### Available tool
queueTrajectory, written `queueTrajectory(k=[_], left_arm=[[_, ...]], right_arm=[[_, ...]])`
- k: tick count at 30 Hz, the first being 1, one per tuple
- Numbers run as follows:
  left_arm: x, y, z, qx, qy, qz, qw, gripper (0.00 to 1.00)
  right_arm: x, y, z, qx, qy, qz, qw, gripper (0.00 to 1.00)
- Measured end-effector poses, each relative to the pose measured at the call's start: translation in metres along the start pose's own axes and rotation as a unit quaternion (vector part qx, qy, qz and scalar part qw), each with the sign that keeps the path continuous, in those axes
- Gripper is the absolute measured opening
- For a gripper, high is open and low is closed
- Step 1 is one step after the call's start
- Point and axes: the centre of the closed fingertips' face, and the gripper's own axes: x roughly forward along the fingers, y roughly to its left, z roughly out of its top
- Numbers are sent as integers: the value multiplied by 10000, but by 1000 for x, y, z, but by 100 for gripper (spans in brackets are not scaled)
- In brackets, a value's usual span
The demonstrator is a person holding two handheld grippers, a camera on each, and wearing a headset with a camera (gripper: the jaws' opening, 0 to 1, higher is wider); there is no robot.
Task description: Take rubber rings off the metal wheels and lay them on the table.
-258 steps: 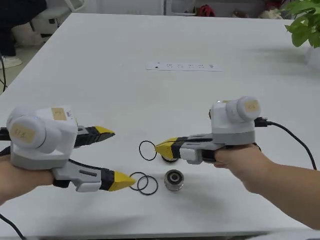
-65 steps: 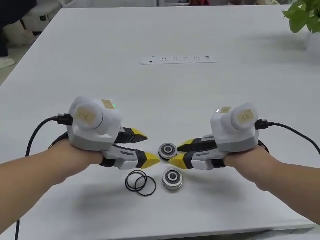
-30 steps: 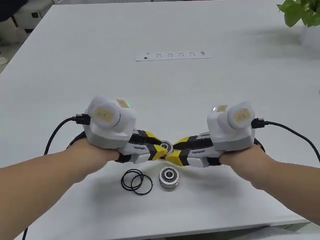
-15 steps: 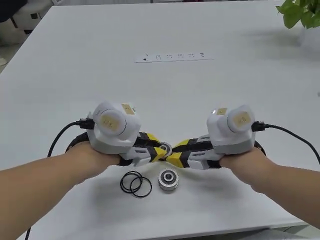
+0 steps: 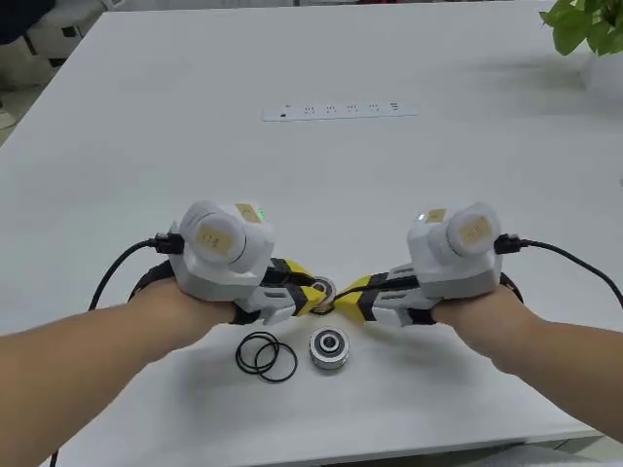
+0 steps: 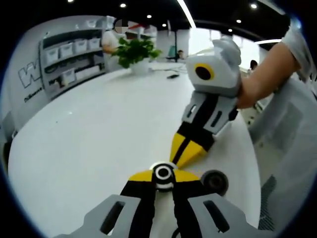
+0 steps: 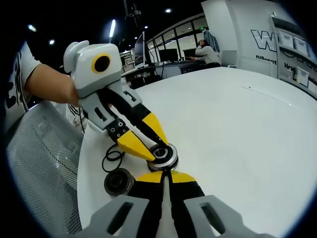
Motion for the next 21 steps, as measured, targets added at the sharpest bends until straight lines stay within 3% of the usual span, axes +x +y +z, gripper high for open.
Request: queueTrajectory(k=[11, 21], left_arm=[[-1, -2, 0, 109, 35, 72, 9999, 13], [0, -2, 0, 168, 88, 135, 9997, 12]], right_arm=[[-1, -6, 1, 362, -70, -138, 9992, 0], [-6, -9, 10, 753, -365, -187, 9963, 0]])
